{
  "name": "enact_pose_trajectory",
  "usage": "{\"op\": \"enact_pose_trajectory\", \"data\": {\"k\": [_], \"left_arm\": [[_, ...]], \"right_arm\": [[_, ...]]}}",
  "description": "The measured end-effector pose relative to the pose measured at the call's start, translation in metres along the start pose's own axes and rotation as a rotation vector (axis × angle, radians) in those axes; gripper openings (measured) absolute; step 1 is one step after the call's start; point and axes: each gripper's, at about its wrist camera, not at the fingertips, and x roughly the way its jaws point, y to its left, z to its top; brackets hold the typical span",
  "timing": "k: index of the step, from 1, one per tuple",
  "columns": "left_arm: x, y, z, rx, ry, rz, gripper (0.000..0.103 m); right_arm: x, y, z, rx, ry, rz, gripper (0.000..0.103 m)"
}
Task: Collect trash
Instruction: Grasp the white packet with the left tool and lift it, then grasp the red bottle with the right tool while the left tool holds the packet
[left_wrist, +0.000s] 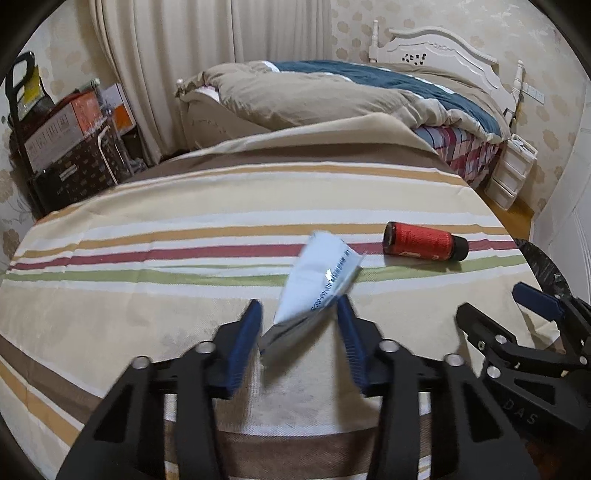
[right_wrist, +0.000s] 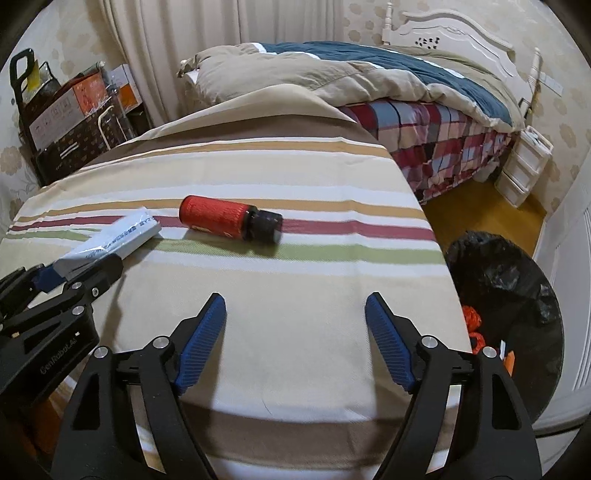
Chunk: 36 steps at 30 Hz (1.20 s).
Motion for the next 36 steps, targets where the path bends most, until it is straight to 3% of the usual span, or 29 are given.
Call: {"op": "enact_pose_trajectory", "data": {"k": [2,23,32,36], "left_arm": [[0.001,0.004,-0.001,-0.006,0.009,-0.007,0.032],[-0.008,0.070,-0.007,-0.094,-0.014,0.080,0.031],[-0.005,0.077,-0.007,-0.114,-0.010,0.080,0.031],[-0.005,0.077,-0.007,-0.117,-0.009,0.078,0.031]], "right_arm": [[0.004,0.004,0.004,-0.010,0.003,0.005,0.077],[0.032,0.036,0.039,-0.075,0.011,0.033,0.080],[0.038,0.043,0.047,-0.082,0.012,0.035,0.080],[0.038,0.045,0.047,-0.086,0.008,0.038,0.073]]}}
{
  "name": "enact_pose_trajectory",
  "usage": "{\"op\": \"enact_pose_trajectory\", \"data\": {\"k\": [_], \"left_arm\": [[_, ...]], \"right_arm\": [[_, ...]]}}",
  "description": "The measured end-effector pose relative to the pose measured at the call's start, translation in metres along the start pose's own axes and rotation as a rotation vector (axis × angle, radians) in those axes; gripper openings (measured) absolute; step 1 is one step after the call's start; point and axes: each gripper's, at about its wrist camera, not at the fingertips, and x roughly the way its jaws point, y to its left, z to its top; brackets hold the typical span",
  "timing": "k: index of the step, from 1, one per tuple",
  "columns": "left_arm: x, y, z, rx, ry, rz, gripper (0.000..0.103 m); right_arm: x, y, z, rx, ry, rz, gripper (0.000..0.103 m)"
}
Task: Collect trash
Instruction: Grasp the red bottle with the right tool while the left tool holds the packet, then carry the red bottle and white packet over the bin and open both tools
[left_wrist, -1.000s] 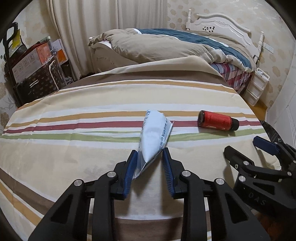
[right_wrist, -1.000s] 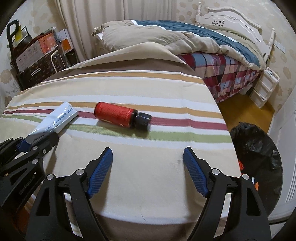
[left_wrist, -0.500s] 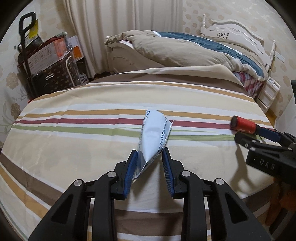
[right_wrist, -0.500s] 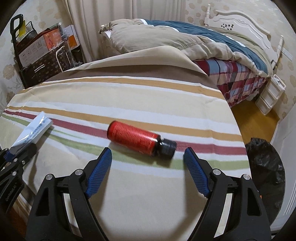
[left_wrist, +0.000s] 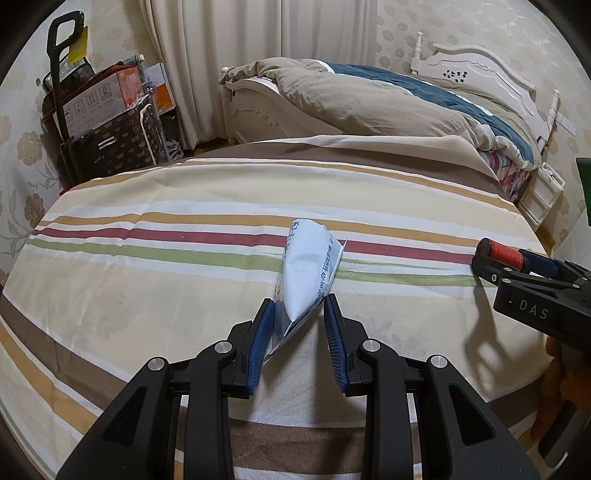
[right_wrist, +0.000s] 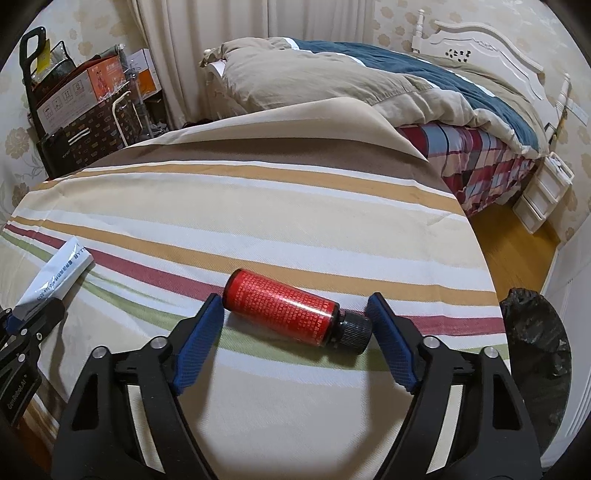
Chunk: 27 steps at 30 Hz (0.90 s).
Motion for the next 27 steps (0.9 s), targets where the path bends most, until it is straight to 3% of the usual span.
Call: {"op": "enact_pose_trajectory", "data": {"k": [11,27], "left_arm": [[-0.003,-0.002,-0.003,0.006,-0.013,0.001,0.031],[-0.020,-0.006,-0.018,0.010,-0.016,-0.019,0.030]], "right_arm": [[-0.002,0.001,-0.003,0.002,-0.002,-0.001,0.073],[-0.031,0.005,-0.041,0.016,-0.005,0.020,0.073]]}}
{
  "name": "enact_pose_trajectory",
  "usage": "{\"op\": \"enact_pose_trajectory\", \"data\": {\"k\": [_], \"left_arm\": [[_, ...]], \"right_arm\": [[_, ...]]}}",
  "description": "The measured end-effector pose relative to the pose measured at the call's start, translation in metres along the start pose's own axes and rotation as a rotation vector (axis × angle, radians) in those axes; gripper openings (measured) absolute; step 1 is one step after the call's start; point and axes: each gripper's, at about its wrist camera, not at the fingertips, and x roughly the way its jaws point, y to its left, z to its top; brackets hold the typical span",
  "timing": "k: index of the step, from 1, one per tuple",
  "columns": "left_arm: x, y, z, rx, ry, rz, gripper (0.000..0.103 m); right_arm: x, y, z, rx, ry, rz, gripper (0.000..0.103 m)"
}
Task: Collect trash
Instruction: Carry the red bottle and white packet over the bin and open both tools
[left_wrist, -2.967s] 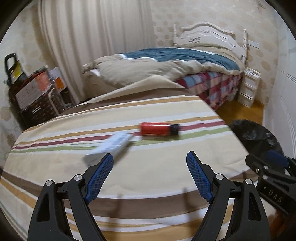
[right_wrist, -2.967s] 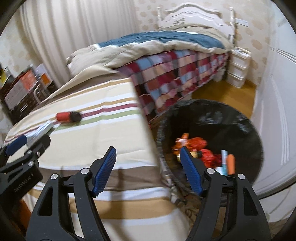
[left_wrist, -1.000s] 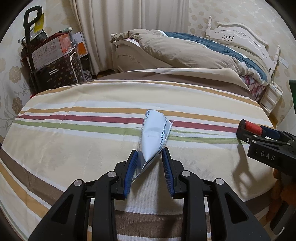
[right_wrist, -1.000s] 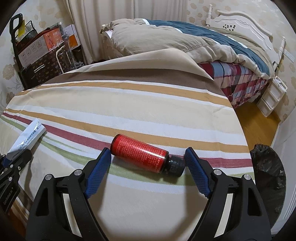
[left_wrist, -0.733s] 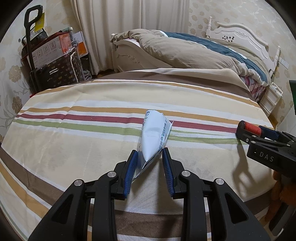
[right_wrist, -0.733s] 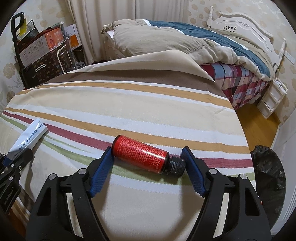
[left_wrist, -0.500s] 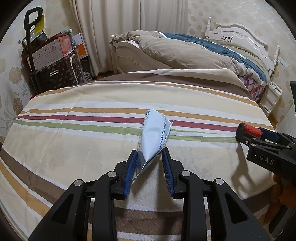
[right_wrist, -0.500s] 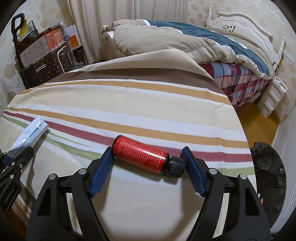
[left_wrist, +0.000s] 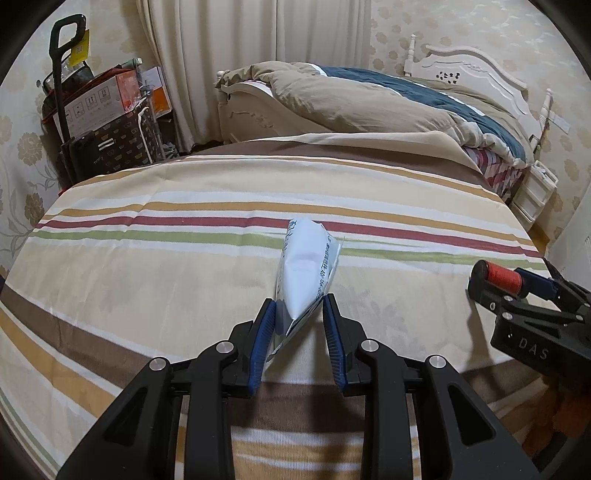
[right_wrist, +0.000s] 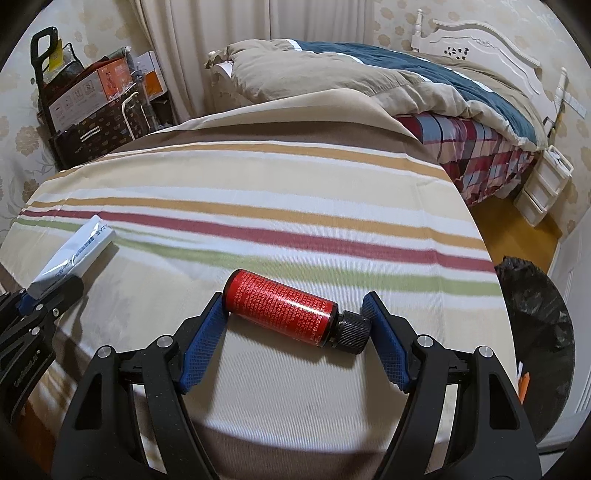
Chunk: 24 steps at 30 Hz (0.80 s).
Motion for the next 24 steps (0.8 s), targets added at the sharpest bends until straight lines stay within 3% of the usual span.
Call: {"op": "enact_pose_trajectory", "data": {"k": [24], "left_arm": [[-0.040,-0.032,-0.038,0.047,-0.032,-0.062,0.029]], "right_arm": [[-0.054,-0.018,-0.060,0.039,-0.036,-0.002,0.073]]}}
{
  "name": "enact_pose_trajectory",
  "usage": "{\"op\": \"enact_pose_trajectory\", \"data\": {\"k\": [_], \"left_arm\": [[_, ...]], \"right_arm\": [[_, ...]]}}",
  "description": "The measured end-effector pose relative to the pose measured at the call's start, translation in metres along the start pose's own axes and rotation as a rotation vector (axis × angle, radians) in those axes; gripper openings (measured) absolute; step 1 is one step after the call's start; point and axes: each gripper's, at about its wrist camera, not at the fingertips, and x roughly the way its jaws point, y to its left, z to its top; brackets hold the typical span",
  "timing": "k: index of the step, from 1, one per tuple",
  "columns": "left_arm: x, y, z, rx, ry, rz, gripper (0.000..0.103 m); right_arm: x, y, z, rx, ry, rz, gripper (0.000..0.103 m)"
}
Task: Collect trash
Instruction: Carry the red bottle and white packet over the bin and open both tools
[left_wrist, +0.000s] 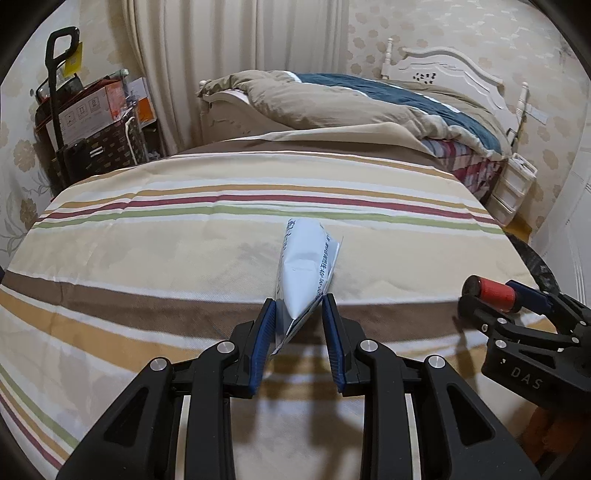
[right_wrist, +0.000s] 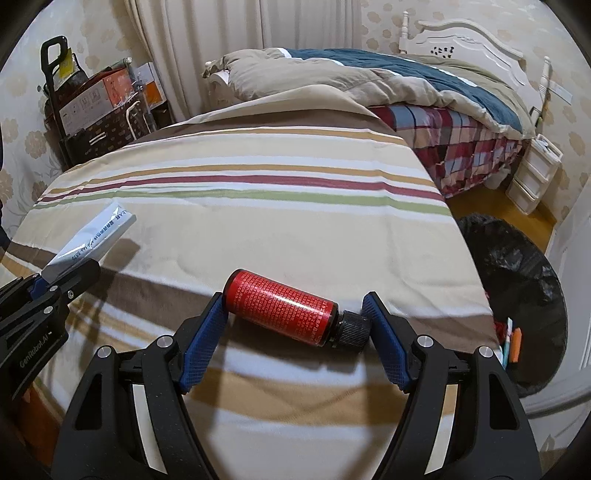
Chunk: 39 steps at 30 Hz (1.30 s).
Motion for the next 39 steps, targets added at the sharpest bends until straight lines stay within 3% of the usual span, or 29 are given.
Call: {"op": "enact_pose_trajectory", "data": {"k": [17,39], "left_arm": [[-0.015,-0.049,-0.015,0.057,-0.010,-0.081,0.029],[-0.011,-0.181,0.002,0.272,-0.048,-0.256,0.029]], "right_arm": [[-0.035,-0.050,-0.028,0.088,-0.064,-0.054,0.073],[-0.053,-0.179,-0.041,0.304,-0.118,-0.236,0.073]]}}
